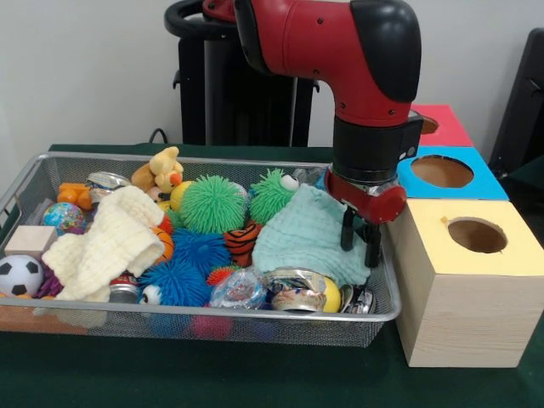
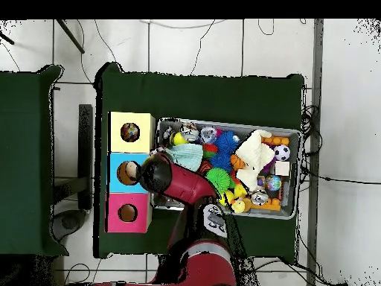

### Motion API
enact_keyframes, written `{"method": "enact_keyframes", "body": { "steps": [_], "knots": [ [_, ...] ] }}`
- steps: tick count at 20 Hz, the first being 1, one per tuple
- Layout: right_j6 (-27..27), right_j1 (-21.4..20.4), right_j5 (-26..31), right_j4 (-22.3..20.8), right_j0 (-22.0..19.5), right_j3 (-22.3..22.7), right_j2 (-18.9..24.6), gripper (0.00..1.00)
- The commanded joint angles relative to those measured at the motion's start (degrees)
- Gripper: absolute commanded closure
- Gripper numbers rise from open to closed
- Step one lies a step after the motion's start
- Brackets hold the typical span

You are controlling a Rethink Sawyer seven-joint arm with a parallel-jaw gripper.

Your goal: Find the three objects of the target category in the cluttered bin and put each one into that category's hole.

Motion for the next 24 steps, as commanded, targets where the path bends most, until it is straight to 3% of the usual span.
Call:
{"method": "enact_keyframes", "body": {
  "steps": [1, 21, 22, 24],
  "knots": [
    [7.28, 4.35, 5.74, 1.08, 2.14, -1.92, 0.64, 1.00],
    [6.50, 3.88, 7.38, 0.91, 2.68, -1.98, 0.05, 1.00],
    [6.41, 3.86, 7.36, 0.85, 2.69, -1.96, 0.03, 0.00],
    [6.55, 3.85, 7.42, 0.93, 2.80, -1.94, -0.09, 0.00]
  ]
}}
